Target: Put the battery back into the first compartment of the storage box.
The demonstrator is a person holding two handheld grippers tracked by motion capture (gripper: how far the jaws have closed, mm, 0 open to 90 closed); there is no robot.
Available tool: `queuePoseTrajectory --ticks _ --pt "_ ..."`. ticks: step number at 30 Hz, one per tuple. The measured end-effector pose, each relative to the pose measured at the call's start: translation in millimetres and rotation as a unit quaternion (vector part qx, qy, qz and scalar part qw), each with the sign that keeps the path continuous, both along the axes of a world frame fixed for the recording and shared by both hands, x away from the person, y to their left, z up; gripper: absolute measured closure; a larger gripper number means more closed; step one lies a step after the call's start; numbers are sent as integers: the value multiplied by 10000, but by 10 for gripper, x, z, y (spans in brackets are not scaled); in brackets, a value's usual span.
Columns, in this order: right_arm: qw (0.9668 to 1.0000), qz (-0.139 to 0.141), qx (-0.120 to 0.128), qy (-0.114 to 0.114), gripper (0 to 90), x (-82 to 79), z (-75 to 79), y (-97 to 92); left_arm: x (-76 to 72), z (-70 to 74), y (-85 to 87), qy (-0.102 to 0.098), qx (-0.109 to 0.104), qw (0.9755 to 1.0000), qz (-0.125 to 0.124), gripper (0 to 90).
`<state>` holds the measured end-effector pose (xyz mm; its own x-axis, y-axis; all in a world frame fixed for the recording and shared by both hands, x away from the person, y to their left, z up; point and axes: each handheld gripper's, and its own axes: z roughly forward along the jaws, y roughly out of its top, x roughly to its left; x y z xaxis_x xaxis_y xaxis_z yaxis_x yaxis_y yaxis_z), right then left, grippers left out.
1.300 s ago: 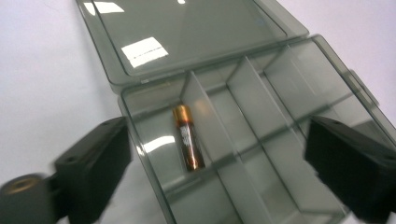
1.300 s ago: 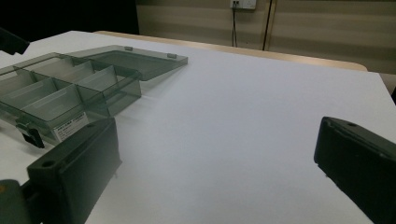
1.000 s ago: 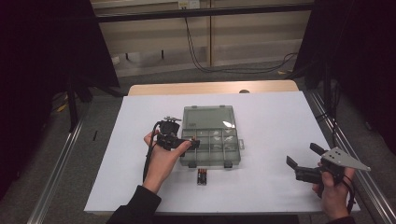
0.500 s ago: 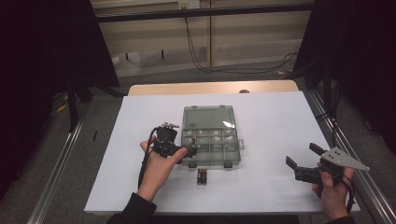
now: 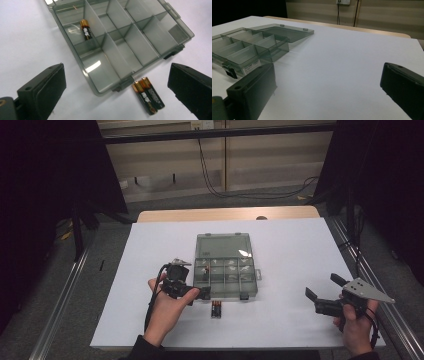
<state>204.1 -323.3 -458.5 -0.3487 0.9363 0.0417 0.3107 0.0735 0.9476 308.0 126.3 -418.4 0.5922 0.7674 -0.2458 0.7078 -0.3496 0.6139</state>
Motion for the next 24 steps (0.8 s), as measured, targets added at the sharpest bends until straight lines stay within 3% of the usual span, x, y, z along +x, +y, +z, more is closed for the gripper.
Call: queuePoseTrajectory --ticks 8,24 --pt "10000 -7 9 -4 0 -1 1 -2 -112 13 4 17 -16 10000 -60 33" --pt "10000 1 -6 -15 0 -5 5 -8 -377 -112 -22 36 93 9999 -116 64"
